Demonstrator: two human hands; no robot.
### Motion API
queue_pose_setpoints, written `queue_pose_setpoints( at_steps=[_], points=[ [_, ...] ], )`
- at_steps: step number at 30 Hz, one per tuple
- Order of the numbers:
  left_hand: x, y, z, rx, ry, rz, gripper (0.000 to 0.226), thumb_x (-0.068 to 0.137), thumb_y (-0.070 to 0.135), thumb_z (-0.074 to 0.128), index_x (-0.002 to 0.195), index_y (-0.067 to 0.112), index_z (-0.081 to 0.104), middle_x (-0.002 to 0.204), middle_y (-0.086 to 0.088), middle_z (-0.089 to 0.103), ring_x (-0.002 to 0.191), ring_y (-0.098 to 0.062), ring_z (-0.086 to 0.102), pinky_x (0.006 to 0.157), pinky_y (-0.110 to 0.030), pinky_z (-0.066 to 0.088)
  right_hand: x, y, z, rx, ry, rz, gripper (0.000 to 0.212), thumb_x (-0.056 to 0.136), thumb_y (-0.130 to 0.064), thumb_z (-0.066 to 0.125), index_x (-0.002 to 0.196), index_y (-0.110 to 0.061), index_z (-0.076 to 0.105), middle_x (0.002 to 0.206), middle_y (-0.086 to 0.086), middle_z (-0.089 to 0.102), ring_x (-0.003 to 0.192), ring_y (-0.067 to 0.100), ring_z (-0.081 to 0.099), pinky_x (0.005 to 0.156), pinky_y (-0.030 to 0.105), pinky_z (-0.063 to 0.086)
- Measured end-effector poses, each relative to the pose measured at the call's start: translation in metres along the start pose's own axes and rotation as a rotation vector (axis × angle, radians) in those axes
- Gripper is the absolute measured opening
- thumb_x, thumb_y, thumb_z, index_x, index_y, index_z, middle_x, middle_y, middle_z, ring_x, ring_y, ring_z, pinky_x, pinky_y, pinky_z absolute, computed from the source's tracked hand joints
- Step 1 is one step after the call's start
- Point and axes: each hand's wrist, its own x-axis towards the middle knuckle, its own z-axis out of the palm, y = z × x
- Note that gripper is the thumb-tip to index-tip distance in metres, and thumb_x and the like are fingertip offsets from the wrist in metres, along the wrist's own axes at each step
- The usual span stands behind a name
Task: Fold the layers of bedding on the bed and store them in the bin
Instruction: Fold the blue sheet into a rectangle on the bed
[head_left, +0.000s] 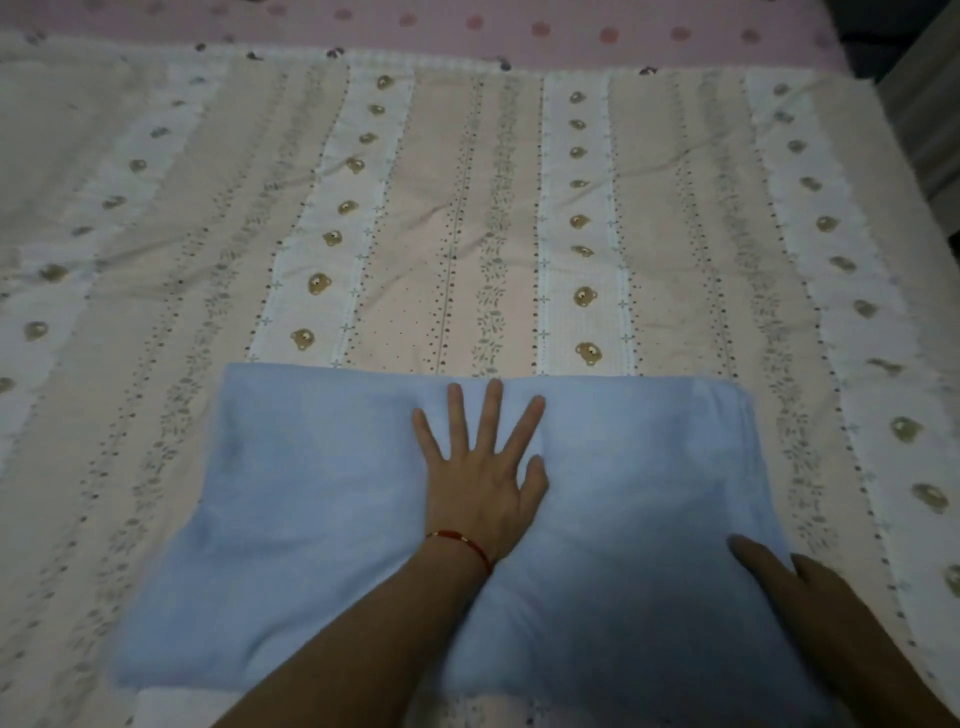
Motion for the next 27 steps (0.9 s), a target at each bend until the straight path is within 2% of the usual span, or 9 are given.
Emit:
queue_pose_setpoints(
  at_steps=[4, 7, 10, 13, 15, 17, 20, 23, 27],
  points=[
    [0.001, -0.009, 0.016, 0.045, -0.01, -0.004, 0.064, 0.101, 0.055, 0.025, 0.16, 0.04, 0.003, 0.169, -0.004, 0.005, 0.154, -0.042, 0.001, 0.113, -0.075, 0.004, -0.011, 0.003, -0.01, 0.213, -0.12, -0.095, 0.076, 0.051, -0.072, 0.082, 0.112, -0.03, 0.064, 0.089, -0.009, 0.076, 0.072, 0.019, 0.074, 0.066, 0.034, 0.055],
    [0.001, -0.006, 0.002, 0.015, -0.105, -0.015, 0.065, 0.101, 0.056, 0.023, 0.16, 0.039, 0.003, 0.169, -0.004, 0.005, 0.154, -0.042, 0.001, 0.113, -0.075, 0.004, -0.037, -0.002, -0.016, 0.272, 0.016, -0.329, 0.041, 0.086, -0.047, 0.074, 0.121, -0.034, 0.057, 0.108, -0.007, 0.068, 0.081, 0.001, 0.059, 0.085, 0.037, 0.045],
    [-0.008, -0.009, -0.021, -0.043, -0.2, -0.015, 0.065, 0.102, 0.054, 0.019, 0.161, 0.034, 0.001, 0.169, -0.004, -0.004, 0.154, -0.037, -0.006, 0.116, -0.071, 0.002, -0.073, -0.023, -0.028, 0.322, 0.053, -0.512, 0.028, 0.095, -0.031, 0.065, 0.118, -0.041, 0.055, 0.106, -0.018, 0.066, 0.084, -0.007, 0.055, 0.086, 0.034, 0.042],
    [-0.04, -0.017, -0.072, -0.393, -0.221, 0.064, 0.06, 0.107, 0.042, 0.032, 0.161, 0.025, 0.014, 0.169, 0.001, 0.004, 0.155, -0.02, -0.001, 0.125, -0.051, 0.01, -0.12, -0.055, -0.031, 0.294, -0.057, -0.716, 0.028, 0.096, -0.027, 0.064, 0.112, -0.049, 0.059, 0.098, -0.032, 0.071, 0.087, -0.009, 0.066, 0.078, 0.027, 0.047],
    [-0.066, -0.026, -0.116, -0.74, -0.228, 0.053, 0.053, 0.106, 0.038, 0.044, 0.156, 0.028, 0.029, 0.162, 0.012, 0.025, 0.147, 0.0, 0.019, 0.124, -0.025, 0.018, -0.148, -0.079, -0.021, 0.244, -0.118, -0.83, 0.026, 0.097, -0.025, 0.064, 0.114, -0.044, 0.062, 0.102, -0.029, 0.071, 0.09, -0.008, 0.066, 0.079, 0.028, 0.05],
    [-0.094, -0.04, -0.138, -0.803, -0.278, 0.086, 0.059, 0.103, 0.05, 0.042, 0.157, 0.032, 0.025, 0.16, 0.021, 0.019, 0.145, 0.007, 0.014, 0.118, -0.011, 0.012, -0.17, -0.109, -0.001, 0.201, -0.128, -0.888, 0.018, 0.098, -0.023, 0.065, 0.109, -0.036, 0.065, 0.098, -0.02, 0.072, 0.09, 0.001, 0.068, 0.08, 0.032, 0.052],
    [-0.145, -0.048, -0.11, -0.388, -0.478, 0.228, 0.092, 0.081, 0.062, 0.02, 0.16, 0.016, 0.007, 0.167, -0.002, 0.002, 0.155, -0.021, 0.004, 0.125, -0.034, 0.007, -0.19, -0.151, 0.032, 0.151, -0.088, -0.911, 0.007, 0.094, -0.02, 0.063, 0.099, -0.025, 0.063, 0.09, -0.007, 0.069, 0.088, 0.017, 0.066, 0.083, 0.041, 0.053],
    [-0.179, -0.049, -0.059, -0.176, -0.647, 0.173, 0.087, 0.07, 0.054, 0.034, 0.139, 0.006, 0.058, 0.149, -0.017, 0.049, 0.144, -0.036, 0.034, 0.118, -0.051, 0.014, -0.206, -0.18, 0.066, 0.064, -0.072, -0.912, 0.006, 0.093, -0.017, 0.058, 0.088, -0.021, 0.056, 0.089, 0.003, 0.065, 0.085, 0.025, 0.062, 0.071, 0.035, 0.047],
    [-0.194, -0.076, -0.063, -0.668, -0.619, 0.114, 0.073, 0.094, 0.045, 0.02, 0.156, 0.007, 0.031, 0.143, 0.005, 0.054, 0.149, -0.034, 0.027, 0.121, -0.041, 0.023, -0.232, -0.19, 0.123, -0.043, -0.082, -0.965, 0.005, 0.096, -0.025, 0.052, 0.096, -0.03, 0.052, 0.089, -0.004, 0.061, 0.079, 0.018, 0.059, 0.066, 0.031, 0.046]
  ],
)
